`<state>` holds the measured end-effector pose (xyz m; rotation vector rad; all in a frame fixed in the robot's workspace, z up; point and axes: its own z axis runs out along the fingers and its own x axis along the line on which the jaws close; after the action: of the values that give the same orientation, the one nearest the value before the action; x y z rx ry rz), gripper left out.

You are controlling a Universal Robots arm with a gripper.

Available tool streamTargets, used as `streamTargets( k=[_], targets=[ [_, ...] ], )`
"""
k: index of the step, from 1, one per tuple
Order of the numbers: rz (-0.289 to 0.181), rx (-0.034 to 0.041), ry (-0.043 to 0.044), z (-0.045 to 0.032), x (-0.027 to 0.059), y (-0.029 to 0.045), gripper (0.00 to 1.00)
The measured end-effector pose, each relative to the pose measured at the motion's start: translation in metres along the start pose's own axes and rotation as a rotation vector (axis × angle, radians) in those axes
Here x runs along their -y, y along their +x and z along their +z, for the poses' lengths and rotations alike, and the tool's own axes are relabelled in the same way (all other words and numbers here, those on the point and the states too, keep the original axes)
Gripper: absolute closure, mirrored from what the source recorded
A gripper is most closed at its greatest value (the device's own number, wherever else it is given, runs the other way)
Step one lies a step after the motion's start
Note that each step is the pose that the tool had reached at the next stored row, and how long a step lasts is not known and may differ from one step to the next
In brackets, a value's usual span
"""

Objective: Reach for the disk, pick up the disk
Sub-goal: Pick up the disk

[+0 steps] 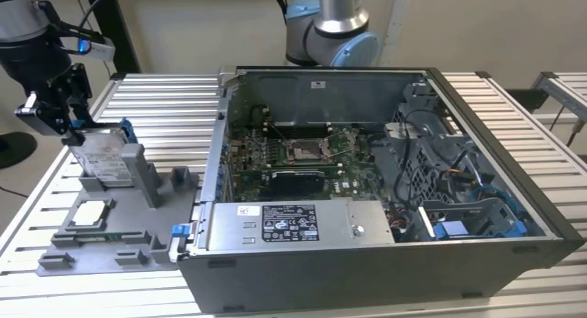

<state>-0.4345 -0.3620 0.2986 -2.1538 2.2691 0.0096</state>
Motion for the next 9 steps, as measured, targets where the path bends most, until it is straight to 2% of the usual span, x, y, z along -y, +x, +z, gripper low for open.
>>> streamTargets(
  k=[9],
  targets=[
    [0.000,0.0000,0.0000,0.0006,0.0000,-0.0012,0.00]
  ],
)
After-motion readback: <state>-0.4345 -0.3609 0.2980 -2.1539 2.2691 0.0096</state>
